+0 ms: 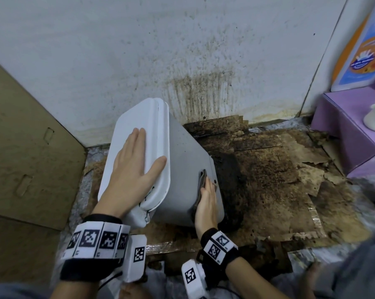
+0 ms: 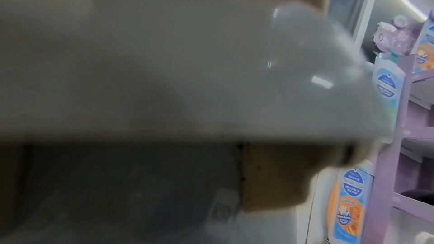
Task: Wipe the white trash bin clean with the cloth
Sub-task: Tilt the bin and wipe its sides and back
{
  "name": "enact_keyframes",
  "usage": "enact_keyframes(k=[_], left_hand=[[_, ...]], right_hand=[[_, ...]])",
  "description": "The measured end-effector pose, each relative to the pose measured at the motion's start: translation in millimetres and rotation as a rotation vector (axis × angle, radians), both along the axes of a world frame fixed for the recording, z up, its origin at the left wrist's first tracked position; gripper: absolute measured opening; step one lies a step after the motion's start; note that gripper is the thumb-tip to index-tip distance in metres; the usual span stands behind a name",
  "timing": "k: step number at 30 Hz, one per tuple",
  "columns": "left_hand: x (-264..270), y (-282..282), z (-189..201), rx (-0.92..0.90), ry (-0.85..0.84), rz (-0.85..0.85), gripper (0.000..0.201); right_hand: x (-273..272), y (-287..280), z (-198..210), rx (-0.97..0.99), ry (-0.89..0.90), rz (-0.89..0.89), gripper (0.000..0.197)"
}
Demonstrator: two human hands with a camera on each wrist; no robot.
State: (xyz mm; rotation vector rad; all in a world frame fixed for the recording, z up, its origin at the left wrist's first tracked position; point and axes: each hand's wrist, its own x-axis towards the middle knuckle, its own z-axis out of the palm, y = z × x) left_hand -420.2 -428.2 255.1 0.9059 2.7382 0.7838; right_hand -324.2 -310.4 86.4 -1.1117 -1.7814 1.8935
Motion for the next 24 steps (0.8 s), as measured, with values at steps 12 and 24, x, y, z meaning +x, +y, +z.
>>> enact_keyframes(k=[12,24], left_hand=[[-5.3,0.4,-7.9,-0.019,0.040,-0.028,0.098],[-2.8,0.2,-5.9,0.003,0.025,-0.031,0.090]], right_hand=[[-10.6,-20.7,89.2,0.261,0.285,0.345,0.055],[12.7,17.2,-13.5,0.335,0.209,0.215,0.048]])
